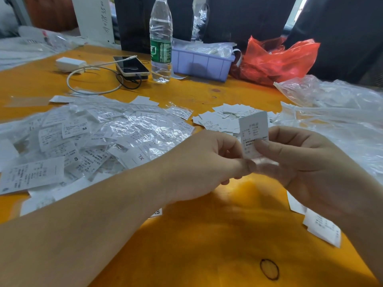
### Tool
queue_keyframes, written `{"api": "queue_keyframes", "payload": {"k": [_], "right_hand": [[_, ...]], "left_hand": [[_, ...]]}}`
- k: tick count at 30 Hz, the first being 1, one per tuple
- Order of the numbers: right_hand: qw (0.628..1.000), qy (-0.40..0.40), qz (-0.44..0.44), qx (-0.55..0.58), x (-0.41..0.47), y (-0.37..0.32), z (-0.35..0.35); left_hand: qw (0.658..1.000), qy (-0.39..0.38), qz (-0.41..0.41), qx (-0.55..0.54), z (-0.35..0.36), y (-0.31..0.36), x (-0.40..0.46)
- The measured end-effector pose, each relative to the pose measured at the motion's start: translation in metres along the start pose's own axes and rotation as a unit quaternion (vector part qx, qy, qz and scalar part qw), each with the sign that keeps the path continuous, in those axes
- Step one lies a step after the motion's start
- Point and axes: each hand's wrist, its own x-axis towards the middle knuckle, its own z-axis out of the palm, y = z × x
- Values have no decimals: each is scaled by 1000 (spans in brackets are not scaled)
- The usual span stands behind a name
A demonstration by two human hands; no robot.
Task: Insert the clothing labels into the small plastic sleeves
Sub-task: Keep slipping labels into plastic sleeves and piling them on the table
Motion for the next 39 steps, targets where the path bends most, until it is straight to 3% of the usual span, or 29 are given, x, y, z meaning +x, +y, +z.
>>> {"api": "queue_keyframes", "payload": {"k": [9,24,29,39], "right_hand": [[997,32,-28,-65,-1,-6,-4],[995,29,6,-95,-2,-13,-6],[998,15,26,-50,-1,-16,-10],[997,8,7,-78,-2,-15,-10]], "left_hand": [[997,70,21,6,-4,3,-1],[996,72,58,10,-7,6,-1],[995,78,61,15,-9,6,-2],[996,69,55,6,-10,6,-1]]}}
